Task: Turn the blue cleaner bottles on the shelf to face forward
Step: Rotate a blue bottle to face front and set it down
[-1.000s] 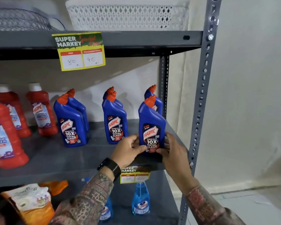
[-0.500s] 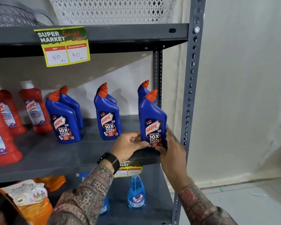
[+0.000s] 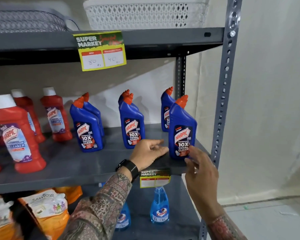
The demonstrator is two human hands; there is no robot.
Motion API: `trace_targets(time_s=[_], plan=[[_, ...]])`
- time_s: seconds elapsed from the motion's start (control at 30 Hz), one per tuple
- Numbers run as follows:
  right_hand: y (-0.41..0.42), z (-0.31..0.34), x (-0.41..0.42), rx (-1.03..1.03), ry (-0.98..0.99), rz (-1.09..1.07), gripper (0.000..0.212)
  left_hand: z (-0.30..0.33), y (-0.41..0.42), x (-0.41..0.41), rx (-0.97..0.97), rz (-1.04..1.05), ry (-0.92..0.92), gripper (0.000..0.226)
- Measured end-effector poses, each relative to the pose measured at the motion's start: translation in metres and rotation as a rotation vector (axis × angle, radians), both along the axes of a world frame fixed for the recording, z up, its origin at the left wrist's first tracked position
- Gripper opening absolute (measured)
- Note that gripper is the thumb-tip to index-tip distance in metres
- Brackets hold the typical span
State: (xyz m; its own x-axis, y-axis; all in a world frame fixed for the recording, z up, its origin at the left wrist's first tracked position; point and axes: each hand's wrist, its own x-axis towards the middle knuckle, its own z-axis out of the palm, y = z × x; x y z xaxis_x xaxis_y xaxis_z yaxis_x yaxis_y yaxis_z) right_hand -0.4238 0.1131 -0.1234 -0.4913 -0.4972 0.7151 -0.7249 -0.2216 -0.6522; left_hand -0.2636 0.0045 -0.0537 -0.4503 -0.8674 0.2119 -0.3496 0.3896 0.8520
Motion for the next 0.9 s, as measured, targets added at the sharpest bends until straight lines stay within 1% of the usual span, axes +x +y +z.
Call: trace_targets(time_s=[0.03,0.07,0.13,0.17,0.23,0.27,0.3,0.37,0.4,0.47,0.53,0.63,0.67,0.73,0.8,0.9], plan=[[-0.001,0.002,0.01,-0.031,0.043,0.009,0.036,0.0,-0.004,0.013,-0.057,0.067,-0.037,0.045],[-0.006,0.006,0.019,-0.051,0.087,0.024,0.03,0.0,-0.009,0.027,-0.093,0.142,-0.032,0.037],[-0.02,0.02,0.043,-0.059,0.153,0.088,0.021,0.003,-0.018,0.056,-0.14,0.303,0.04,0.02],[-0.028,0.028,0.054,-0.041,0.168,0.143,0.021,0.005,-0.023,0.068,-0.177,0.385,0.063,0.016],[-0.054,0.05,0.079,0.03,0.138,0.258,0.029,0.01,-0.036,0.093,-0.246,0.488,0.053,0.013],[-0.067,0.059,0.085,0.087,0.097,0.309,0.037,0.01,-0.042,0.097,-0.251,0.491,0.047,0.016],[-0.08,0.068,0.088,0.165,0.034,0.356,0.047,0.009,-0.047,0.098,-0.228,0.457,0.037,0.023],[-0.105,0.078,0.088,0.32,-0.113,0.432,0.067,0.002,-0.054,0.096,-0.148,0.331,0.005,0.041],[-0.114,0.076,0.086,0.376,-0.168,0.465,0.073,-0.003,-0.056,0.094,-0.119,0.279,-0.012,0.046],[-0.129,0.068,0.085,0.443,-0.239,0.513,0.08,-0.008,-0.064,0.094,-0.112,0.215,-0.016,0.052],[-0.137,0.061,0.084,0.478,-0.279,0.544,0.078,-0.011,-0.07,0.095,-0.104,0.176,0.002,0.054],[-0.14,0.061,0.083,0.474,-0.291,0.553,0.051,-0.012,-0.071,0.094,-0.107,0.17,0.006,0.051],[-0.14,0.062,0.083,0.467,-0.305,0.54,0.046,-0.011,-0.07,0.094,-0.106,0.177,0.015,0.049],[-0.139,0.061,0.083,0.467,-0.332,0.497,0.043,-0.011,-0.07,0.095,-0.081,0.184,0.056,0.046],[-0.135,0.063,0.083,0.476,-0.356,0.483,0.046,-0.01,-0.065,0.097,-0.041,0.182,0.088,0.043],[-0.126,0.064,0.082,0.467,-0.35,0.499,0.045,-0.005,-0.059,0.1,-0.04,0.195,0.067,0.039]])
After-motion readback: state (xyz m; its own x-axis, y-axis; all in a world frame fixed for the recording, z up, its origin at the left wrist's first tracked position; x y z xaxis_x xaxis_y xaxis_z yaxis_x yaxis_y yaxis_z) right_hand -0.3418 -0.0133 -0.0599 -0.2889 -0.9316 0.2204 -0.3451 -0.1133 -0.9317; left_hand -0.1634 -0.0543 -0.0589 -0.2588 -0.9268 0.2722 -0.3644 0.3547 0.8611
